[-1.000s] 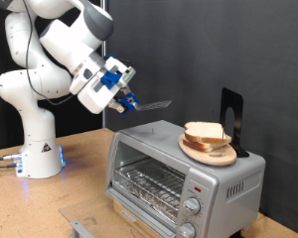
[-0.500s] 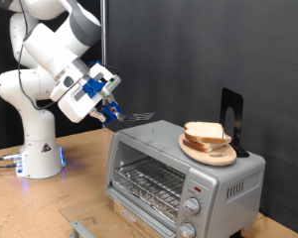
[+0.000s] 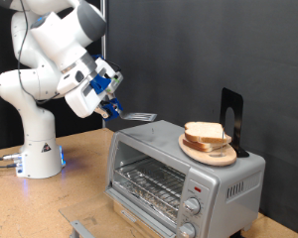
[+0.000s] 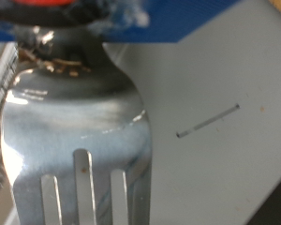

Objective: Make a piece of toast with the oven

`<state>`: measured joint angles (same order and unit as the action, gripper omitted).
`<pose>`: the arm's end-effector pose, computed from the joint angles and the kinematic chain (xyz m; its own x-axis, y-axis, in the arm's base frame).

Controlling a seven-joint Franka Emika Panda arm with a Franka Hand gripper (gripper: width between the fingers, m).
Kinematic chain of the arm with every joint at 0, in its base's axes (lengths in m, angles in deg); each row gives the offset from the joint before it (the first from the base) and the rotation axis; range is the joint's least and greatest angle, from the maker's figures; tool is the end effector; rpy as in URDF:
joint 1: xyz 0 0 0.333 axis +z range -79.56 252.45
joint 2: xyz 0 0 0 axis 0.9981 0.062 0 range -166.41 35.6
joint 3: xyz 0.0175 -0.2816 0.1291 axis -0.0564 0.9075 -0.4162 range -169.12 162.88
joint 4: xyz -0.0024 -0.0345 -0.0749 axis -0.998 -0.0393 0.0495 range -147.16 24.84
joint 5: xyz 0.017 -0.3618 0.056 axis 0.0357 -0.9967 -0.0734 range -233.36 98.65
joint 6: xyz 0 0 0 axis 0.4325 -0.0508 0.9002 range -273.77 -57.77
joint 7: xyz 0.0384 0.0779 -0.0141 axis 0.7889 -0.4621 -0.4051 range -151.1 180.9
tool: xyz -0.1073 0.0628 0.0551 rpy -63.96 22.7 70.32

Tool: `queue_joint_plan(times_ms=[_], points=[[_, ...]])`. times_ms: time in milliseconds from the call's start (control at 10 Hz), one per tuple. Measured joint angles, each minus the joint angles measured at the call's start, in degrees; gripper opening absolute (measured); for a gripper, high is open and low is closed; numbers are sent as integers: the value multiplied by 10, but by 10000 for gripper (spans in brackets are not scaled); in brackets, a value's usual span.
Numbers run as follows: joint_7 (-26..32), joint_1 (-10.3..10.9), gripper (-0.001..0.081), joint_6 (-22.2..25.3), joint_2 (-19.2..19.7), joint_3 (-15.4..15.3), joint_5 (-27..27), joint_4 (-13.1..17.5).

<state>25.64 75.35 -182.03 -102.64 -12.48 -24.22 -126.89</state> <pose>0.3417 0.0312 0.4125 0.9547 -0.2862 0.0819 -0.2046 -0.8307 -0.5177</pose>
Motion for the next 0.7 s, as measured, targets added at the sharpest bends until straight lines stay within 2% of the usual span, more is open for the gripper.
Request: queue_joint_plan(times_ms=[200, 400, 500, 700], points=[[-57, -15, 466, 41, 30, -17, -76, 50], [-76, -22, 466, 50, 61, -25, -107, 84], [-76, -22, 466, 50, 60, -25, -105, 82], [-86, -24, 466, 47, 59, -38, -147, 82]])
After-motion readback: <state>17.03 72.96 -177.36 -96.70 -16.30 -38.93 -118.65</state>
